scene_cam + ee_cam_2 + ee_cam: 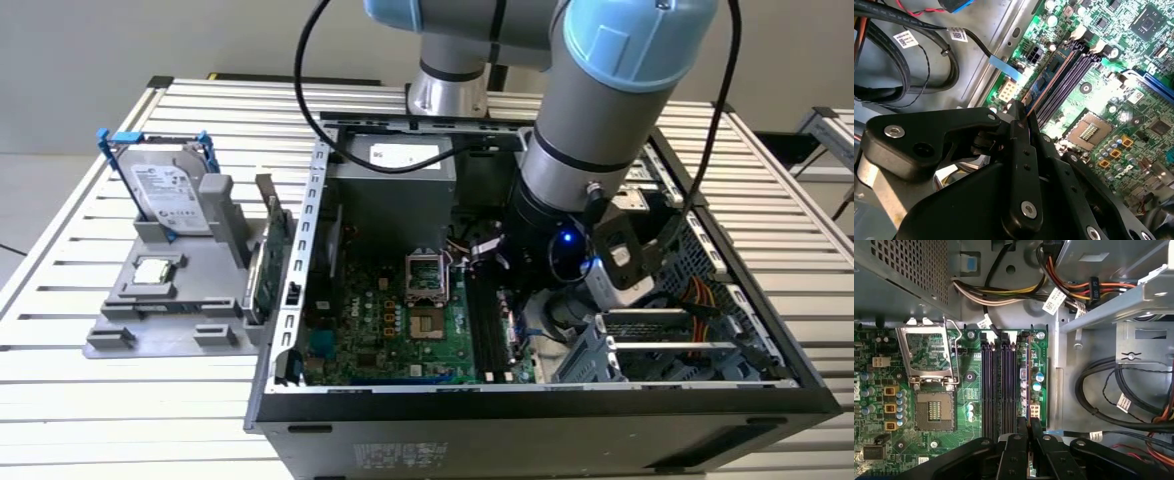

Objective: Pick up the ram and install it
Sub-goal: 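Insert the ram into the slot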

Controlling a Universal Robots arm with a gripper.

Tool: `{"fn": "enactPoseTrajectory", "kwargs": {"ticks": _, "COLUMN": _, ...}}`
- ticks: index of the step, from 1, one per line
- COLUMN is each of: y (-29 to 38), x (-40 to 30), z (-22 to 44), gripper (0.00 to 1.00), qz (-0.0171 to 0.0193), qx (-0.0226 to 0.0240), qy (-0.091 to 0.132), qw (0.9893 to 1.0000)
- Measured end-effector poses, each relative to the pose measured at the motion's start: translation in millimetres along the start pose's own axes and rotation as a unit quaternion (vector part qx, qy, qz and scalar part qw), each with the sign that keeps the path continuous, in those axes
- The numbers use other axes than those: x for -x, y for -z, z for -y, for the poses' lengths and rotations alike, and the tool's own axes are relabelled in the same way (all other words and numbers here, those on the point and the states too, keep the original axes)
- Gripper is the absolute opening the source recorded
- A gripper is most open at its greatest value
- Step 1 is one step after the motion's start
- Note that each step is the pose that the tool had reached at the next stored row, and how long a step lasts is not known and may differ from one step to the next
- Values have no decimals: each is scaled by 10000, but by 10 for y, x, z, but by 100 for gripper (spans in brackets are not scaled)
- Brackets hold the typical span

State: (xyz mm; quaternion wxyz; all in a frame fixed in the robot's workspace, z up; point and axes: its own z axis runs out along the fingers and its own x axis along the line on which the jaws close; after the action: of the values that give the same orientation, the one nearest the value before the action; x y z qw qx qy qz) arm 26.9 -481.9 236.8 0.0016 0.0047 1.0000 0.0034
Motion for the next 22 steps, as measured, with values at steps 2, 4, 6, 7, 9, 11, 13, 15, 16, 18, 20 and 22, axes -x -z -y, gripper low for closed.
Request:
{"fn": "enactPoseTrajectory", "kwargs": {"ticks": 2, "y": -14, "x": -10, "z": 2, "gripper": 0, "qz": 0, "qx": -1, "qy": 14, "qw": 10000}}
{"fn": "enactPoseTrajectory", "kwargs": {"ticks": 4, "y": -28, "x": -17, "z": 8, "gripper": 0, "qz": 0, "qx": -3, "qy": 25, "qw": 10000}}
{"fn": "enactPoseTrajectory", "kwargs": {"ticks": 6, "y": -42, "x": -21, "z": 12, "gripper": 0, "qz": 0, "qx": -4, "qy": 31, "qw": 10000}}
{"fn": "enactPoseTrajectory", "kwargs": {"ticks": 7, "y": -51, "x": -22, "z": 13, "gripper": 0, "qz": 0, "qx": -3, "qy": 34, "qw": 10000}}
{"fn": "enactPoseTrajectory", "kwargs": {"ticks": 9, "y": -66, "x": -26, "z": 17, "gripper": 0, "qz": 0, "qx": -8, "qy": 38, "qw": 10000}}
{"fn": "enactPoseTrajectory", "kwargs": {"ticks": 11, "y": -76, "x": -29, "z": 22, "gripper": 0, "qz": -1, "qx": -13, "qy": 41, "qw": 10000}}
{"fn": "enactPoseTrajectory", "kwargs": {"ticks": 13, "y": -116, "x": -45, "z": 44, "gripper": 0, "qz": 0, "qx": -14, "qy": 61, "qw": 10000}}
{"fn": "enactPoseTrajectory", "kwargs": {"ticks": 15, "y": -123, "x": -51, "z": 53, "gripper": 0, "qz": 0, "qx": -15, "qy": 69, "qw": 10000}}
{"fn": "enactPoseTrajectory", "kwargs": {"ticks": 16, "y": -127, "x": -57, "z": 58, "gripper": 0, "qz": 0, "qx": -14, "qy": 73, "qw": 10000}}
{"fn": "enactPoseTrajectory", "kwargs": {"ticks": 18, "y": -131, "x": -68, "z": 62, "gripper": 0, "qz": -1, "qx": -14, "qy": 79, "qw": 10000}}
{"fn": "enactPoseTrajectory", "kwargs": {"ticks": 20, "y": -133, "x": -83, "z": 63, "gripper": 0, "qz": -1, "qx": -16, "qy": 85, "qw": 10000}}
{"fn": "enactPoseTrajectory", "kwargs": {"ticks": 22, "y": -138, "x": -87, "z": 63, "gripper": 0, "qz": -1, "qx": -14, "qy": 89, "qw": 10000}}
